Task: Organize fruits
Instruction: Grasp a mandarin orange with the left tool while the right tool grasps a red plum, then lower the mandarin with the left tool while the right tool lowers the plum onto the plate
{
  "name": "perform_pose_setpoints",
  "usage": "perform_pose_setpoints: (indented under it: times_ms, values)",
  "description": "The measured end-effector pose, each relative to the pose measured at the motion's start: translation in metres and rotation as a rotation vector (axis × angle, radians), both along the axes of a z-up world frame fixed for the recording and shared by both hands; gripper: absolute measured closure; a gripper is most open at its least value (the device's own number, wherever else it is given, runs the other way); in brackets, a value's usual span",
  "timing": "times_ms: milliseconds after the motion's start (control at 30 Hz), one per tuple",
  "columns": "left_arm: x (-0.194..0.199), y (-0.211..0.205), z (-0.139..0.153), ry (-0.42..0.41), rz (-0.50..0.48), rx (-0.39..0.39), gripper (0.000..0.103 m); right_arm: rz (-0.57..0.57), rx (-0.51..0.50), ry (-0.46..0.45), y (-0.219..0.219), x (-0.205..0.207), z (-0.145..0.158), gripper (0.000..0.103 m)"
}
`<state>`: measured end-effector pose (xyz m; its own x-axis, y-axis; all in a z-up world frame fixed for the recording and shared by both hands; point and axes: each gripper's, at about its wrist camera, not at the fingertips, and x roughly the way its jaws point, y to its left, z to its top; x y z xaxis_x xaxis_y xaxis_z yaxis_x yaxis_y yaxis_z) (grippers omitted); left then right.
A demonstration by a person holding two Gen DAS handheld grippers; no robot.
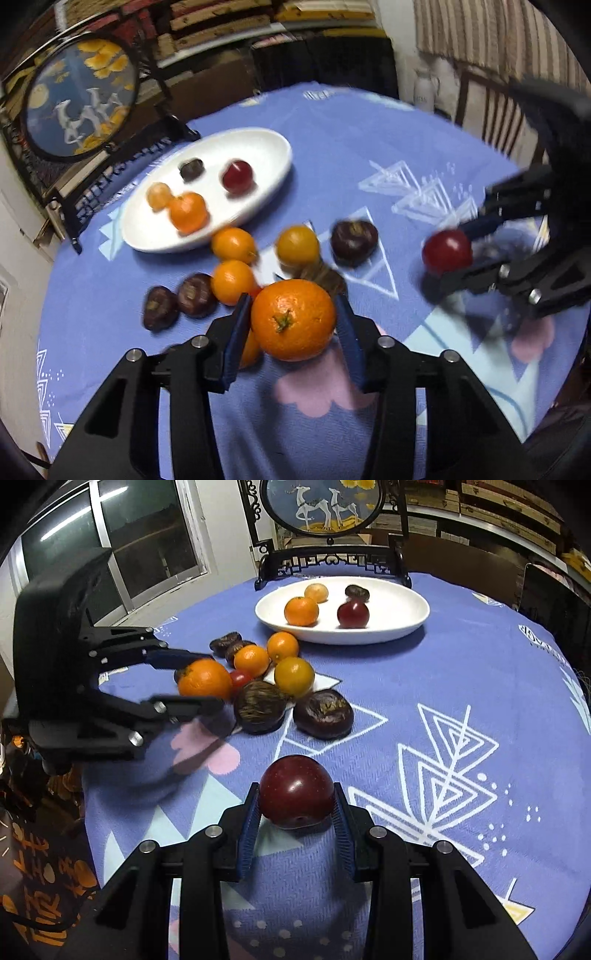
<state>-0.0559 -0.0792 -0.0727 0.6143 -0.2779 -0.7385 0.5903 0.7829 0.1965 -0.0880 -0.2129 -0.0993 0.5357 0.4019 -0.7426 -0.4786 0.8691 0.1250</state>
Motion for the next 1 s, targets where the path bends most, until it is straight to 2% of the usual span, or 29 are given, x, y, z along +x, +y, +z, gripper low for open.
perform_pose_setpoints:
  times_ms: [167,300,433,567,733,800,1000]
  values:
    - [0.022,0.023,0.027,-0.046,0.092,-0.074,0.059,0.011,0.018,-0.04,0.006,0.006,0.02,0.066]
    - [0.053,0.039,0.046,-0.078,0.192,-0.112,0.059,0.003,0.046,-0.135,0.008,0.018,0.055,0.066]
    - [0.089,0.047,0.061,-0.114,0.278,-0.136,0.059,-0.027,0.078,-0.227,0.01,0.045,0.089,0.066]
    - [0.122,0.045,0.065,-0.149,0.344,-0.13,0.059,-0.047,0.118,-0.265,0.017,0.081,0.105,0.066]
    - [0.164,0.038,0.057,-0.135,0.379,-0.131,0.059,-0.111,0.153,-0.276,0.021,0.135,0.106,0.066]
    - [0.175,0.035,0.05,-0.122,0.393,-0.127,0.059,-0.136,0.193,-0.244,0.021,0.159,0.099,0.066]
    - [0.194,0.033,0.023,-0.056,0.402,-0.132,0.059,-0.17,0.224,-0.176,0.027,0.201,0.074,0.066]
